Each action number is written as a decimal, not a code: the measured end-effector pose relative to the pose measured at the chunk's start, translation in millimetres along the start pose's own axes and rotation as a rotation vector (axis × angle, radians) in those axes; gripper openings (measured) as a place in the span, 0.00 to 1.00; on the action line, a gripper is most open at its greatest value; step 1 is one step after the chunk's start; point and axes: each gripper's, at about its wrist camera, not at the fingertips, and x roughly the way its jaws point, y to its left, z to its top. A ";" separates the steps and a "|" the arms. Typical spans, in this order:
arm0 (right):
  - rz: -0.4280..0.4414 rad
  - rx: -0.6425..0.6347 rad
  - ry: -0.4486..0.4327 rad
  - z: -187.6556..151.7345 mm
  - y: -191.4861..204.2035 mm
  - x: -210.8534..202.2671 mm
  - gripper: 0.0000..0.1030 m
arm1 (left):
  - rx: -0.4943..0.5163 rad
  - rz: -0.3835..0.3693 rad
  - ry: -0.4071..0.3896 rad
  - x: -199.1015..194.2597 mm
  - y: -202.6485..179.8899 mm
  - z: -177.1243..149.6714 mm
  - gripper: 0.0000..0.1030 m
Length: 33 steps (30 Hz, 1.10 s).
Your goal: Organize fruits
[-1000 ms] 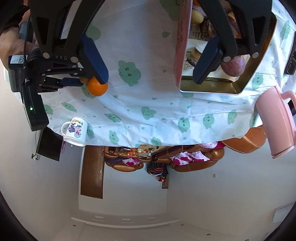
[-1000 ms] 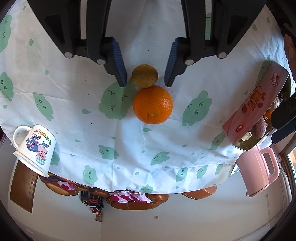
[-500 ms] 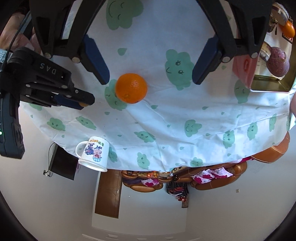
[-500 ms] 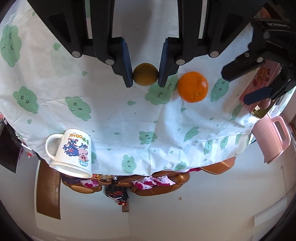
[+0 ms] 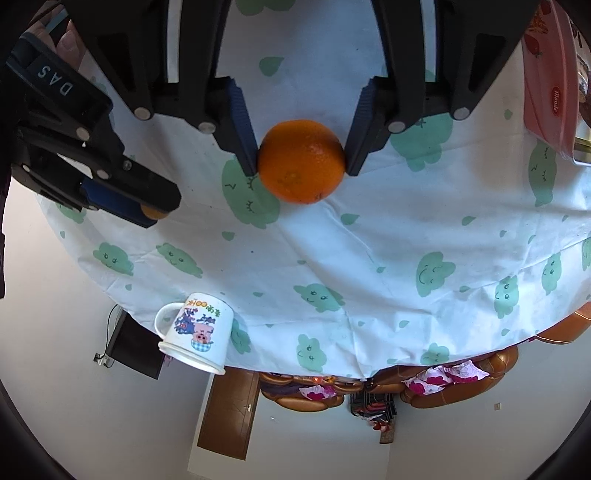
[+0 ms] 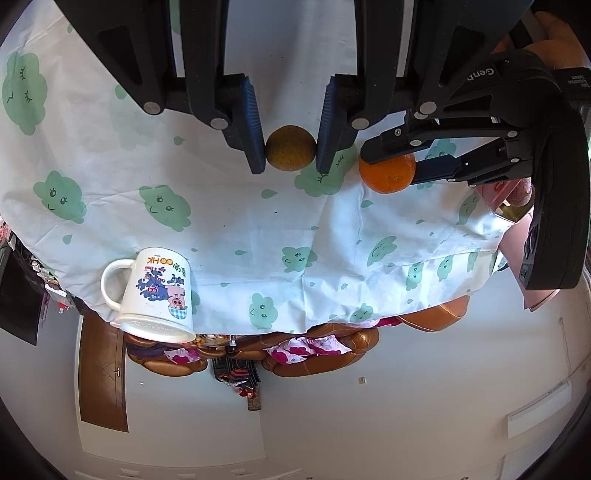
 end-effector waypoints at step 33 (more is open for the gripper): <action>0.064 -0.032 -0.179 -4.6 1.7 -34.3 0.29 | 0.032 0.114 -0.274 -49.5 -6.9 -8.3 0.48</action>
